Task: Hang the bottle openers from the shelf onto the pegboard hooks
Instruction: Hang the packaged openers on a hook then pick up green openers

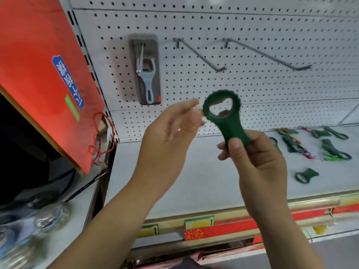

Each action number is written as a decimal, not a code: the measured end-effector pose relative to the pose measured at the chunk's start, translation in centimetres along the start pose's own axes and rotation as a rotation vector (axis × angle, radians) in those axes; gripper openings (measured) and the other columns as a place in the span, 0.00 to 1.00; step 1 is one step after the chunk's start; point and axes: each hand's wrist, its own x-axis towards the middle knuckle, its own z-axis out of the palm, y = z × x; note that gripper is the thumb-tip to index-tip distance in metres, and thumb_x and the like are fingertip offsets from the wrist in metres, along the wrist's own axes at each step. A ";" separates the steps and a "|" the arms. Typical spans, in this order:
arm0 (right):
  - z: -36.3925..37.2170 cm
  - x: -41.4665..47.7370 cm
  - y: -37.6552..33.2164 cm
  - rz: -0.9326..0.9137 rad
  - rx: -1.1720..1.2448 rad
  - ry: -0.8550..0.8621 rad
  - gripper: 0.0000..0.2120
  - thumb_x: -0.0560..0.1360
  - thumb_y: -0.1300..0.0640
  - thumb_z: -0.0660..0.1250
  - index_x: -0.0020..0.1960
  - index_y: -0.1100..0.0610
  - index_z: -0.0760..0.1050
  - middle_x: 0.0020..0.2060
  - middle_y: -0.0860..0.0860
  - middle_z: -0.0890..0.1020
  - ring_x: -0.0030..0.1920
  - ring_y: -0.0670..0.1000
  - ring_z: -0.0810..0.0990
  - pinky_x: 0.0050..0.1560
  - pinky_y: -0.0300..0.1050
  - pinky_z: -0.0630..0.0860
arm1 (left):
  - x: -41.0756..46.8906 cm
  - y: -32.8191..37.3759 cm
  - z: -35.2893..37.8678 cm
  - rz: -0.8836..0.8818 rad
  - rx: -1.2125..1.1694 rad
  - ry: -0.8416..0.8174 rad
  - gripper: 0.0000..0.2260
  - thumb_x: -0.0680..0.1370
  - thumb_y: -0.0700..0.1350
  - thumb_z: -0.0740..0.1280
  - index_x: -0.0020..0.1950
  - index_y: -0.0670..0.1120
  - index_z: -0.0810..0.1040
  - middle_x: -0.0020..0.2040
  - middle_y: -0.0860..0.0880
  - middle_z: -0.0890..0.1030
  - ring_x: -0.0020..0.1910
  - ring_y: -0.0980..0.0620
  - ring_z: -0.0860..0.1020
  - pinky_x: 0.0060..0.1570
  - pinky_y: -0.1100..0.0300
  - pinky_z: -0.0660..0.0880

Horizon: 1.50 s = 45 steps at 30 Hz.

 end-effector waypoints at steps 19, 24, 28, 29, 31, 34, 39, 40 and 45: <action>-0.7 6.6 -1.2 -0.019 -0.222 -0.034 0.04 0.81 0.54 0.67 0.55 0.48 0.76 0.46 0.45 0.85 0.45 0.44 0.82 0.48 0.40 0.77 | 8.8 2.6 -0.1 0.273 0.427 0.020 0.08 0.82 0.49 0.67 0.47 0.49 0.83 0.36 0.54 0.83 0.36 0.59 0.79 0.42 0.65 0.76; -0.3 7.0 -2.6 -0.271 -0.427 0.061 0.12 0.81 0.56 0.66 0.63 0.48 0.74 0.60 0.42 0.78 0.56 0.41 0.78 0.56 0.38 0.76 | 10.5 1.5 -0.2 0.272 0.469 0.101 0.11 0.82 0.51 0.66 0.49 0.45 0.84 0.41 0.47 0.84 0.44 0.45 0.81 0.49 0.49 0.79; 0.8 8.1 -4.2 -0.387 -0.489 -0.034 0.13 0.81 0.59 0.65 0.64 0.51 0.77 0.59 0.44 0.80 0.58 0.42 0.78 0.58 0.41 0.76 | 13.2 0.7 -0.2 0.272 0.483 0.158 0.10 0.82 0.50 0.67 0.44 0.47 0.82 0.37 0.52 0.81 0.38 0.51 0.77 0.44 0.55 0.76; 1.0 8.3 -4.4 -0.391 -0.488 -0.054 0.12 0.81 0.59 0.65 0.64 0.51 0.77 0.59 0.44 0.80 0.58 0.43 0.78 0.58 0.40 0.76 | 13.8 0.4 0.0 0.270 0.464 0.182 0.10 0.82 0.50 0.67 0.43 0.48 0.81 0.36 0.54 0.79 0.37 0.53 0.75 0.43 0.56 0.75; 1.3 8.4 -4.6 -0.380 -0.488 -0.071 0.12 0.80 0.58 0.66 0.62 0.50 0.78 0.55 0.42 0.81 0.57 0.42 0.79 0.57 0.34 0.74 | 15.0 -0.3 0.4 0.269 0.418 0.241 0.10 0.82 0.49 0.66 0.42 0.48 0.80 0.35 0.54 0.77 0.36 0.55 0.72 0.39 0.59 0.72; 1.4 8.4 -4.7 -0.366 -0.504 -0.074 0.11 0.80 0.58 0.67 0.60 0.49 0.79 0.50 0.36 0.79 0.54 0.39 0.78 0.54 0.28 0.71 | 16.7 -1.2 0.8 0.281 0.368 0.293 0.12 0.82 0.48 0.65 0.45 0.43 0.81 0.37 0.49 0.80 0.37 0.54 0.72 0.40 0.57 0.73; 1.3 8.2 -4.8 -0.368 -0.543 -0.093 0.11 0.78 0.55 0.69 0.61 0.50 0.79 0.54 0.41 0.82 0.57 0.42 0.78 0.58 0.39 0.75 | 20.0 -2.2 0.7 0.294 0.414 0.289 0.14 0.82 0.51 0.64 0.44 0.42 0.79 0.35 0.52 0.76 0.35 0.55 0.70 0.36 0.58 0.68; 1.3 8.2 -4.9 -0.362 -0.547 -0.099 0.12 0.78 0.55 0.70 0.61 0.50 0.79 0.55 0.42 0.82 0.57 0.42 0.78 0.58 0.40 0.75 | 20.5 -2.4 0.7 0.303 0.428 0.292 0.15 0.82 0.51 0.64 0.45 0.41 0.80 0.36 0.50 0.77 0.35 0.54 0.70 0.36 0.58 0.69; 1.2 8.3 -5.2 -0.345 -0.587 -0.114 0.12 0.78 0.54 0.70 0.62 0.50 0.79 0.55 0.41 0.81 0.57 0.42 0.78 0.59 0.42 0.75 | 22.2 -3.0 0.3 0.278 0.468 0.330 0.13 0.83 0.50 0.63 0.47 0.43 0.80 0.38 0.48 0.78 0.36 0.53 0.71 0.33 0.63 0.67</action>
